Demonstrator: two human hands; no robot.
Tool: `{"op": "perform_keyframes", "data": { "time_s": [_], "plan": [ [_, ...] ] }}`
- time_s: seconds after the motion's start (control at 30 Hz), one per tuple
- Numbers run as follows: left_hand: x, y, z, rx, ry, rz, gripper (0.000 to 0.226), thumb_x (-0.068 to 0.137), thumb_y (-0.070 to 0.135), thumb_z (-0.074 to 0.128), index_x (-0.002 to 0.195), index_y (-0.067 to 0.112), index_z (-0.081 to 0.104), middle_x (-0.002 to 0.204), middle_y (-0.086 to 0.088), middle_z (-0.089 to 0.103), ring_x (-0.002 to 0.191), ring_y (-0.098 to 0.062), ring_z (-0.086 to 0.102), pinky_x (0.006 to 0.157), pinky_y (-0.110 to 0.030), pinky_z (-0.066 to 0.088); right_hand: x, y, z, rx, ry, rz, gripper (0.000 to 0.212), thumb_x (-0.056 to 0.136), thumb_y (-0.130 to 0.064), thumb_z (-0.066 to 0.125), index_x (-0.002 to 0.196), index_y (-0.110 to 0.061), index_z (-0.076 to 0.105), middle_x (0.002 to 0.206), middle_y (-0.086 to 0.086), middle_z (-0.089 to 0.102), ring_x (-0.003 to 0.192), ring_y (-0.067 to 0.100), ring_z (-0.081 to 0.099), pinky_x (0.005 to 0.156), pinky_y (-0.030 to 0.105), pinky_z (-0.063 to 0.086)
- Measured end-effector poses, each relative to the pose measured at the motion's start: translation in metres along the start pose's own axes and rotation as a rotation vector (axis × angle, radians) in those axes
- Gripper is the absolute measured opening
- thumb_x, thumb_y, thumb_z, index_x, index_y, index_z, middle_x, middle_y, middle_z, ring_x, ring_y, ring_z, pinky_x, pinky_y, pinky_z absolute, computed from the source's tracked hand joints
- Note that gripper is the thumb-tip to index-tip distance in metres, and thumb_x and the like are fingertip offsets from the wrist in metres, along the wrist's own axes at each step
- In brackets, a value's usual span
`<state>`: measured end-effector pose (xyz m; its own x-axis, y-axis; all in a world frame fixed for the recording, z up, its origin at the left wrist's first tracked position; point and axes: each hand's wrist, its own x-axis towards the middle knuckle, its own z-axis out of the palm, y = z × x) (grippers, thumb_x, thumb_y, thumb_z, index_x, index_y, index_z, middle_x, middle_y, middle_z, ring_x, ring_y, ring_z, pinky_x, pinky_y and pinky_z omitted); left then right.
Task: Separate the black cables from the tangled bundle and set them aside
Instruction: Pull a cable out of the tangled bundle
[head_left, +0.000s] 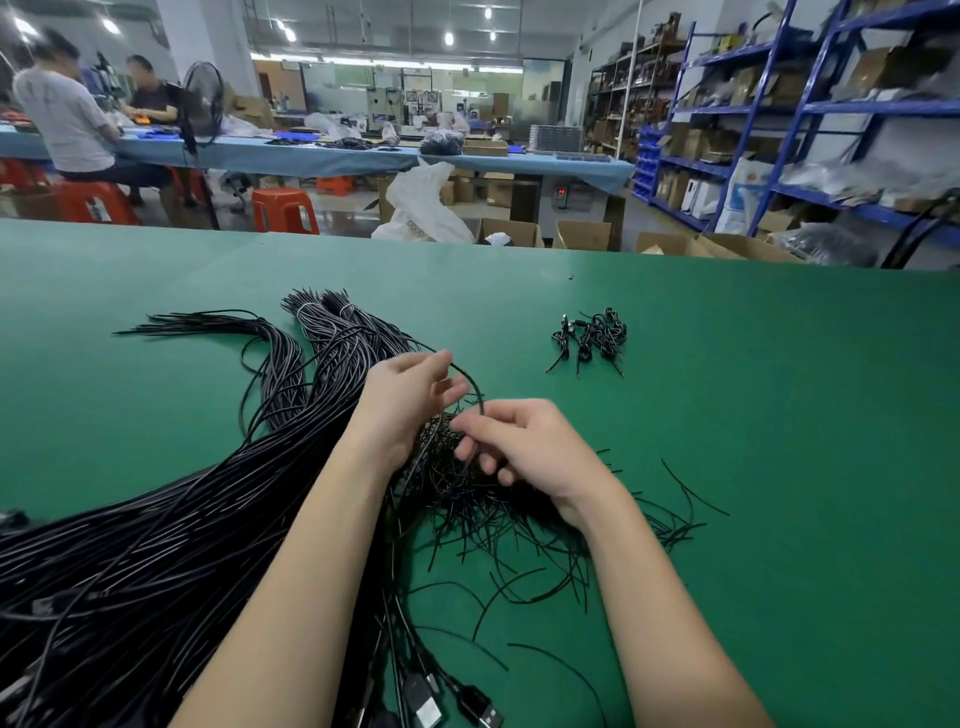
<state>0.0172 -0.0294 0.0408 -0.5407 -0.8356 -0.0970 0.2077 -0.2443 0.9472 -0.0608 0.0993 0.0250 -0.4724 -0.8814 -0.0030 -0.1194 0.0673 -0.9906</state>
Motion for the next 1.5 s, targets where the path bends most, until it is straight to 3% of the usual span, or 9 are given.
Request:
{"op": "perform_keyframes", "data": {
  "time_s": [0.13, 0.27, 0.57, 0.67, 0.8, 0.9, 1.03, 1.3, 1.5],
  "plan": [
    [0.004, -0.008, -0.013, 1.092, -0.114, 0.734, 0.061, 0.083, 0.027, 0.077, 0.137, 0.022, 0.048, 0.132, 0.000, 0.054, 0.120, -0.016, 0.053, 0.105, -0.037, 0.044, -0.003, -0.012, -0.027, 0.305, 0.241, -0.024, 0.019, 0.100, -0.018, 0.064, 0.119, -0.014, 0.065, 0.069, -0.005, 0.071, 0.052, 0.003, 0.055, 0.044, 0.016, 0.043],
    [-0.008, -0.014, 0.004, 1.109, -0.469, 0.904, 0.072, 0.083, 0.036, 0.078, 0.146, 0.029, 0.044, 0.146, 0.008, 0.048, 0.135, -0.012, 0.044, 0.113, -0.039, 0.038, -0.005, -0.018, -0.038, 0.515, 0.279, -0.049, 0.022, 0.100, -0.011, 0.061, 0.122, -0.014, 0.063, 0.073, -0.004, 0.072, 0.055, 0.005, 0.058, 0.050, 0.019, 0.049],
    [-0.021, -0.027, 0.020, 1.049, -0.523, 0.949, 0.075, 0.073, 0.060, 0.081, 0.135, 0.032, 0.048, 0.135, 0.013, 0.050, 0.126, -0.006, 0.047, 0.108, -0.031, 0.040, -0.005, 0.009, -0.058, 0.474, 0.413, -0.011, 0.027, 0.099, 0.005, 0.054, 0.116, -0.008, 0.071, 0.092, 0.001, 0.079, 0.066, 0.008, 0.066, 0.060, 0.019, 0.055],
    [-0.024, -0.030, 0.025, 0.909, -0.535, 0.843, 0.036, 0.098, 0.049, 0.059, 0.129, 0.032, 0.063, 0.139, 0.014, 0.052, 0.132, 0.001, 0.044, 0.111, -0.021, 0.033, -0.006, 0.023, -0.059, -0.087, 0.545, -0.041, 0.020, 0.096, -0.013, 0.067, 0.098, -0.031, 0.077, 0.083, -0.010, 0.076, 0.070, 0.009, 0.067, 0.065, 0.031, 0.058],
    [-0.024, -0.024, 0.033, 0.482, -0.441, 0.474, 0.046, 0.111, 0.036, 0.024, 0.120, 0.029, 0.069, 0.132, 0.013, 0.065, 0.128, 0.006, 0.050, 0.114, -0.025, 0.033, -0.011, 0.024, -0.055, -0.487, 0.488, -0.233, 0.010, 0.089, -0.044, 0.075, 0.082, -0.049, 0.070, 0.097, -0.029, 0.070, 0.097, -0.007, 0.063, 0.078, 0.013, 0.045],
    [-0.019, -0.017, 0.033, 0.099, -0.430, 0.242, 0.046, 0.109, 0.039, 0.026, 0.121, 0.022, 0.068, 0.129, 0.008, 0.069, 0.126, 0.001, 0.056, 0.117, -0.037, 0.034, -0.010, 0.017, -0.043, -0.498, 0.351, -0.365, 0.005, 0.089, -0.042, 0.075, 0.089, -0.047, 0.076, 0.096, -0.032, 0.071, 0.103, -0.014, 0.061, 0.086, 0.002, 0.041],
    [-0.012, -0.008, 0.024, -0.200, -0.469, 0.133, 0.056, 0.108, 0.048, 0.022, 0.130, 0.016, 0.062, 0.133, 0.002, 0.067, 0.131, -0.007, 0.055, 0.116, -0.033, 0.034, -0.006, 0.012, -0.026, -0.450, 0.156, -0.462, 0.015, 0.093, -0.019, 0.074, 0.104, -0.026, 0.081, 0.101, -0.017, 0.077, 0.102, -0.002, 0.067, 0.094, 0.015, 0.046],
    [-0.009, 0.009, 0.013, -0.557, -0.546, 0.052, 0.070, 0.109, 0.049, 0.014, 0.127, 0.007, 0.067, 0.137, -0.011, 0.064, 0.132, -0.022, 0.057, 0.112, -0.034, 0.042, -0.016, 0.002, -0.016, -0.336, 0.060, -0.459, 0.014, 0.086, -0.023, 0.071, 0.089, -0.028, 0.083, 0.085, -0.002, 0.074, 0.086, 0.021, 0.069, 0.097, 0.045, 0.049],
    [-0.010, 0.013, 0.011, -0.667, -0.648, 0.054, 0.073, 0.108, 0.050, 0.014, 0.125, 0.003, 0.068, 0.137, -0.015, 0.063, 0.133, -0.027, 0.056, 0.113, -0.037, 0.043, -0.024, -0.012, -0.025, -0.246, 0.073, -0.492, 0.017, 0.083, -0.022, 0.068, 0.083, -0.023, 0.084, 0.059, -0.007, 0.051, 0.059, 0.027, 0.040, 0.058, 0.027, 0.032]
  ]
}}
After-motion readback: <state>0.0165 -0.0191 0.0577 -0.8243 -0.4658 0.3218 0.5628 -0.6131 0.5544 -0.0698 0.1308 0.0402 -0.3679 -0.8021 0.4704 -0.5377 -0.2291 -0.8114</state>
